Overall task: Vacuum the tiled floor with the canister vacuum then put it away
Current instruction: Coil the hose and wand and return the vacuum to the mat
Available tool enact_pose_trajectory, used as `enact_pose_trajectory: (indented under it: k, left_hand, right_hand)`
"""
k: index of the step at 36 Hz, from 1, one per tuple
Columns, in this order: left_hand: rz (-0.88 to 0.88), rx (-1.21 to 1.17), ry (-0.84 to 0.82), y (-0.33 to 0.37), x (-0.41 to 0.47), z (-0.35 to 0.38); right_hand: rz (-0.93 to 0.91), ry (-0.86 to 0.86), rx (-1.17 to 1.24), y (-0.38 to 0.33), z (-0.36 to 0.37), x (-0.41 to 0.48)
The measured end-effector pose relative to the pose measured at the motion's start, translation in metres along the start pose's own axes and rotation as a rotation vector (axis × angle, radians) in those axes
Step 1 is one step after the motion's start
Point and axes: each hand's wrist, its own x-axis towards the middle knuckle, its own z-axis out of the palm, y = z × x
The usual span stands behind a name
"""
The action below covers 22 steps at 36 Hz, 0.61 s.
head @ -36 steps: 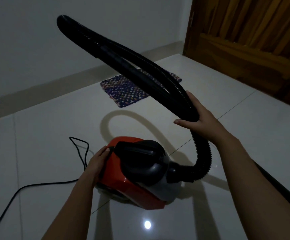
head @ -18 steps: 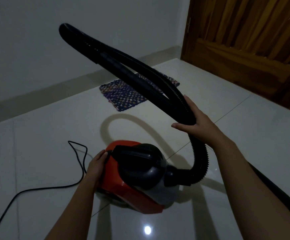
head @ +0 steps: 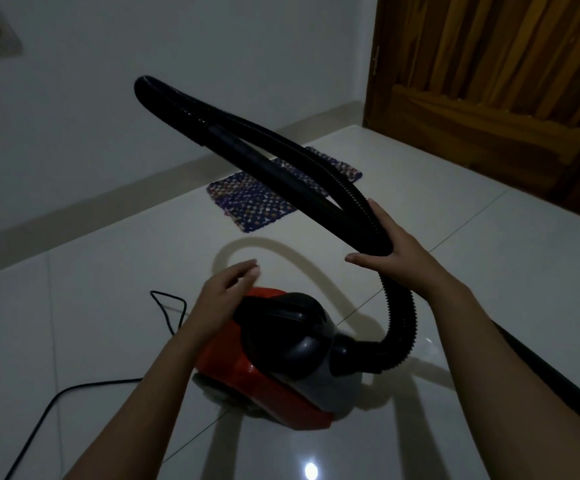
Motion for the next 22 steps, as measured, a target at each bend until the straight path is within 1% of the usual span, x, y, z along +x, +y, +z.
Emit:
enact_pose_trajectory:
  k: [2,4,6,8,13,18,22]
  left_hand:
    - [0.048,0.082,-0.188,0.012,0.000,0.006]
    - [0.091,0.260,-0.350,0.015,-0.002,0.012]
    - [0.181,0.499,-0.426,0.013,-0.003,0.015]
    - [0.240,0.620,-0.449,0.010,-0.004,0.014]
    - [0.300,0.710,-0.516,0.018,0.000,0.013]
    - [0.270,0.752,-0.607,0.025,0.008,0.010]
    - [0.217,0.715,-0.669,0.037,0.002,0.001]
  right_hand:
    - [0.007,0.000,0.009,-0.001,0.000,-0.001]
    - [0.005,-0.003,0.014,-0.001,0.000,-0.002]
    - [0.000,-0.013,0.028,-0.002,-0.001,-0.003]
    - [-0.010,-0.029,0.066,-0.005,-0.002,-0.005]
    - [0.014,-0.082,0.189,-0.012,-0.010,-0.009]
    - [0.062,-0.161,0.200,-0.023,-0.022,-0.008]
    - [0.089,-0.124,0.215,-0.047,-0.023,-0.013]
